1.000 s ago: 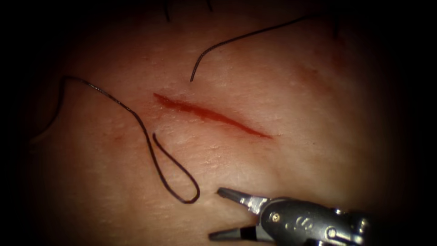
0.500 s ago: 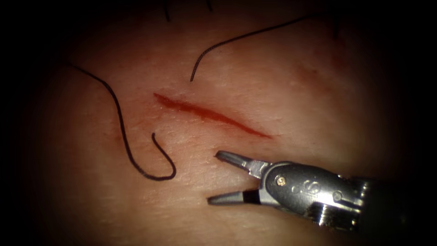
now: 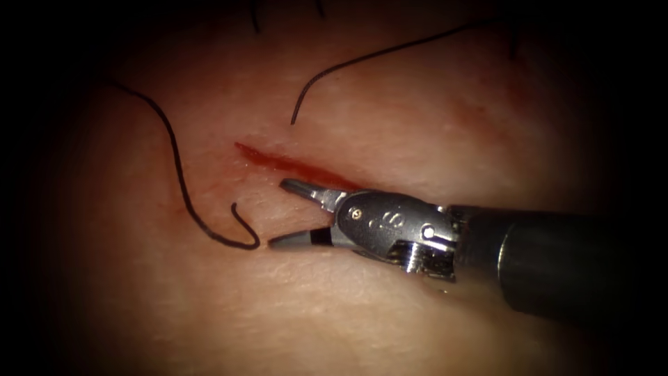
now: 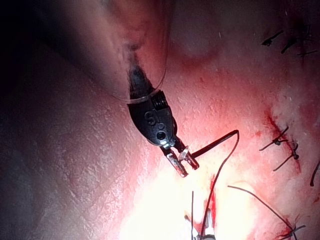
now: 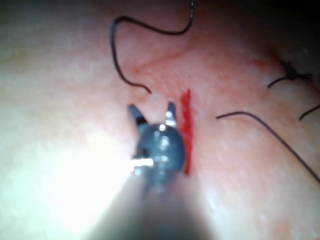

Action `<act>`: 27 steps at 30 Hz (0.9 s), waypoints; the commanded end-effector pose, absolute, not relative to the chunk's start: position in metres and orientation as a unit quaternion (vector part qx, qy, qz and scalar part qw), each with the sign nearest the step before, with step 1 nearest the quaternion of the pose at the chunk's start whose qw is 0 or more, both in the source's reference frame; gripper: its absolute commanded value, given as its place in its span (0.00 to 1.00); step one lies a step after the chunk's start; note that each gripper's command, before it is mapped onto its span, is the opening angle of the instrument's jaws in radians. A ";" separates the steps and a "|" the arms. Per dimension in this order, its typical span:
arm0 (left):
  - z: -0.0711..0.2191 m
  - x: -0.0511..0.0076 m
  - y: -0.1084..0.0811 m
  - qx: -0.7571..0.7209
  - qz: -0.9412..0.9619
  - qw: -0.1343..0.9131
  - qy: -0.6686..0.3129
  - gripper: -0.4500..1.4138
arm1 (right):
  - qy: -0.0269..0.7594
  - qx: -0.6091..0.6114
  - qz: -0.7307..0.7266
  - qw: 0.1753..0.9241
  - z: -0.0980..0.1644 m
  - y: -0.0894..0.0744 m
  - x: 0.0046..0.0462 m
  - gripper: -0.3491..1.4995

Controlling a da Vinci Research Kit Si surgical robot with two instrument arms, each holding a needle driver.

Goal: Wound Closure
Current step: Pull the thread all the way through the tissue using the right gripper, leaving a small piece on the end

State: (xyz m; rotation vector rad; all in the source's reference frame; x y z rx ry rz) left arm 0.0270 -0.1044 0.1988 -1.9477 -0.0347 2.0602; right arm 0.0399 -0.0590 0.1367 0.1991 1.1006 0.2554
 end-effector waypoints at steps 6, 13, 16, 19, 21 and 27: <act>0.200 0.0263 -0.105 -0.681 0.716 0.155 -0.011 0.00 | 0.519 0.099 0.109 0.842 0.139 -0.060 0.0430 0.77; 0.200 0.0255 -0.105 -0.680 0.716 0.156 -0.009 0.00 | 0.521 0.100 0.106 0.841 0.140 -0.060 0.0459 0.71; 0.200 0.0250 -0.106 -0.679 0.717 0.158 -0.006 0.00 | 0.521 0.100 0.105 0.841 0.141 -0.060 0.0470 0.59; 0.200 0.0249 -0.106 -0.679 0.717 0.157 -0.005 0.00 | 0.528 0.106 0.097 0.837 0.141 -0.060 0.0471 0.26; 0.200 0.0248 -0.106 -0.679 0.717 0.157 -0.005 0.00 | 0.526 0.114 0.087 0.838 0.141 -0.060 0.0470 0.00; 0.201 0.0242 -0.106 -0.680 0.716 0.155 -0.003 0.00 | 0.507 0.130 0.094 0.847 0.141 -0.061 0.0455 0.00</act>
